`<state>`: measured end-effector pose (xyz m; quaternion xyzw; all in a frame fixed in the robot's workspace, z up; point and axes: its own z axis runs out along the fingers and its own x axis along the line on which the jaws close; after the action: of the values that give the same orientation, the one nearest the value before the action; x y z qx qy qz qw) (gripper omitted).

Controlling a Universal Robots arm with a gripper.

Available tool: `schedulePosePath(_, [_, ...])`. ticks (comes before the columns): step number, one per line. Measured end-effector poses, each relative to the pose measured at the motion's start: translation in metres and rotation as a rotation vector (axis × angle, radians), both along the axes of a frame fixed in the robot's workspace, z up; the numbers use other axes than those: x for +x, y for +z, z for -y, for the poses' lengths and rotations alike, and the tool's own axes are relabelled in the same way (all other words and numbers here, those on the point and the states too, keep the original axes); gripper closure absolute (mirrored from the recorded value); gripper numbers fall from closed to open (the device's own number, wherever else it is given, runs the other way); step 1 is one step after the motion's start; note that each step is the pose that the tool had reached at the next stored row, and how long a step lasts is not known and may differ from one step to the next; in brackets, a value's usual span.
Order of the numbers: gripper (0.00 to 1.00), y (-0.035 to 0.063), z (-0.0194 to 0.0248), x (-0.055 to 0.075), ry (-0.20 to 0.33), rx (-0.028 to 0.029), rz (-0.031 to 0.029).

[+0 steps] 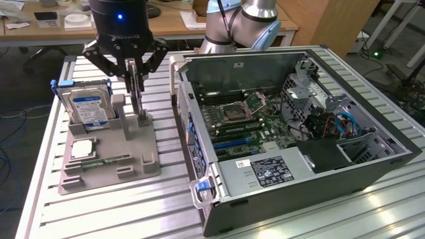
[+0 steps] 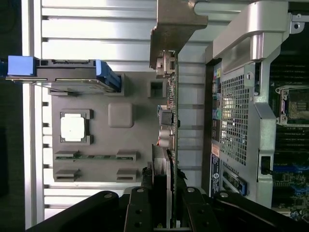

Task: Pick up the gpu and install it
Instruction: 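Pick up the gpu and move the gpu toward the slot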

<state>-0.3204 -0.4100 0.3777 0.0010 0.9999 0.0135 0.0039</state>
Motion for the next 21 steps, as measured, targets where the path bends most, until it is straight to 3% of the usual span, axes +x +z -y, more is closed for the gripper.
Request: schedulePosePath(21, [0.73,0.0249,0.0000,0.000,0.000,0.0005,-0.0001])
